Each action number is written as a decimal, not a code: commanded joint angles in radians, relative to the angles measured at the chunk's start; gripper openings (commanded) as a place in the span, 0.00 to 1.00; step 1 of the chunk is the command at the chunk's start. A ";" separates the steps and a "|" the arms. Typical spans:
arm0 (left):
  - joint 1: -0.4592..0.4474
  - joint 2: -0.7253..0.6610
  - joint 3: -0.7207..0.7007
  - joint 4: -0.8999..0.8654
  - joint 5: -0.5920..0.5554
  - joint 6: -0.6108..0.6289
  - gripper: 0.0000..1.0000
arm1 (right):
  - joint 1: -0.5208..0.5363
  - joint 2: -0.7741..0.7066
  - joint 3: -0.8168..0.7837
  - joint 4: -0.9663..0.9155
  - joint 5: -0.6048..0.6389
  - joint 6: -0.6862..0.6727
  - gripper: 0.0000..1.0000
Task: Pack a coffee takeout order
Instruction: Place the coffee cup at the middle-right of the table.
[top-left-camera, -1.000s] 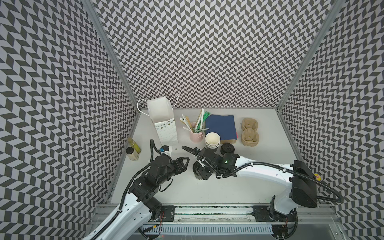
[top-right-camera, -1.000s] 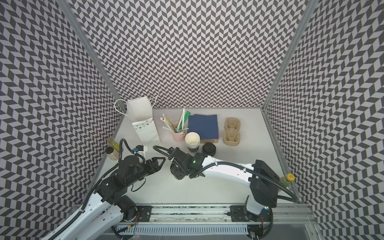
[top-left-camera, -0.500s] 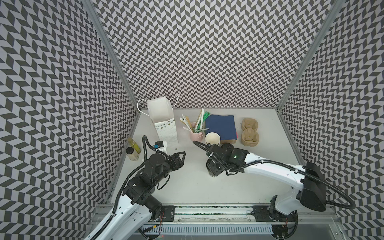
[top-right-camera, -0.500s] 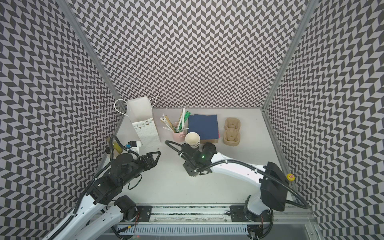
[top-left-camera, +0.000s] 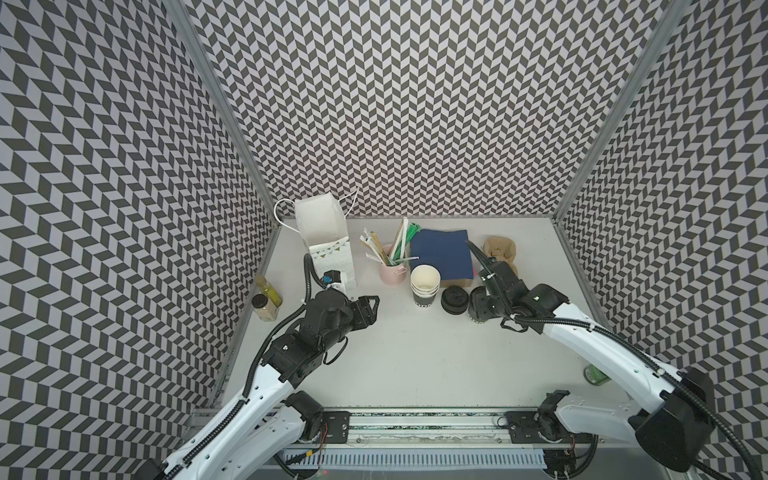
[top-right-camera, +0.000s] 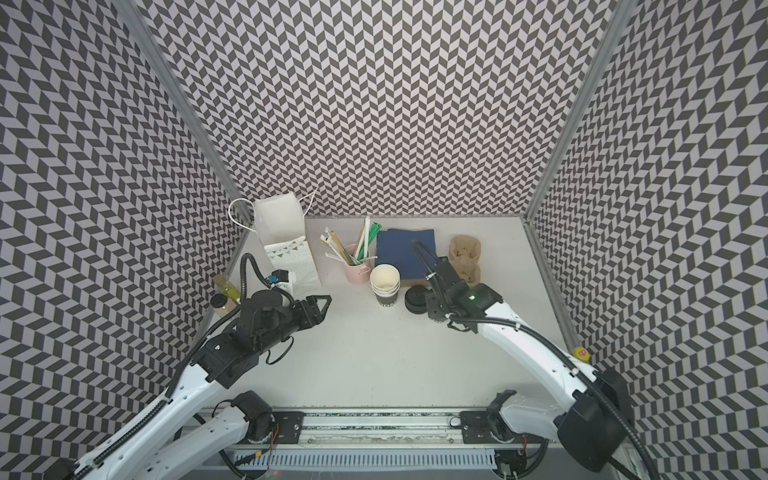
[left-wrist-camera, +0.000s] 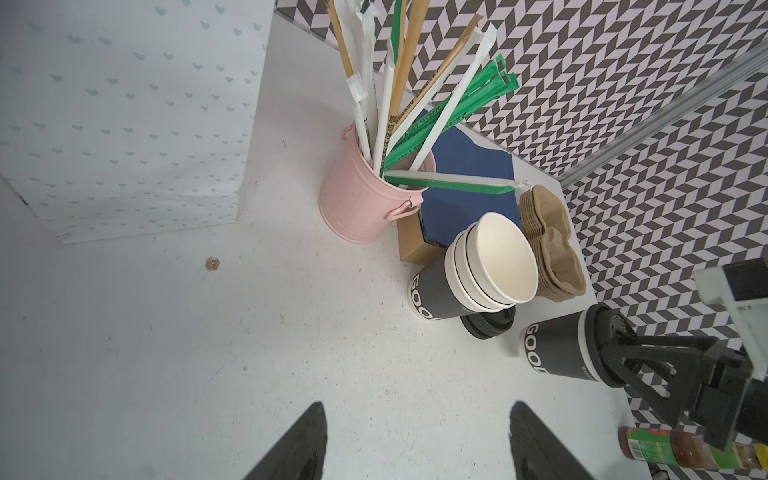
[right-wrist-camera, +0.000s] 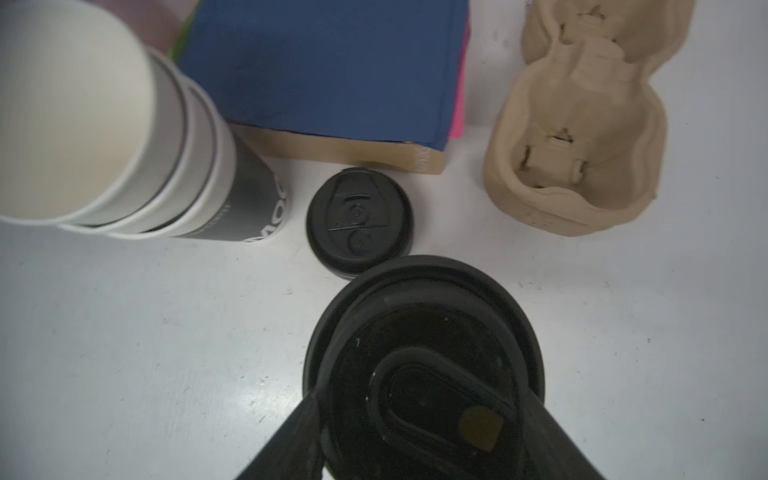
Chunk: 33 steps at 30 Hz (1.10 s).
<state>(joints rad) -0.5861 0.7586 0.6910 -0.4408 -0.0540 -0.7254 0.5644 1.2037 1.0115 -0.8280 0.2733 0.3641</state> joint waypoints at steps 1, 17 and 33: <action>0.009 0.021 0.038 0.051 0.024 0.023 0.70 | -0.055 -0.040 -0.006 0.008 0.030 0.007 0.56; 0.015 0.082 0.039 0.103 0.091 0.021 0.72 | -0.135 0.040 -0.065 0.051 -0.116 -0.008 0.59; 0.015 0.081 0.013 0.119 0.117 0.014 0.72 | -0.136 0.048 -0.055 0.047 -0.119 -0.014 0.71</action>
<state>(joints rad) -0.5751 0.8433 0.7158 -0.3428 0.0540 -0.7086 0.4332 1.2430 0.9394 -0.7994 0.1627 0.3561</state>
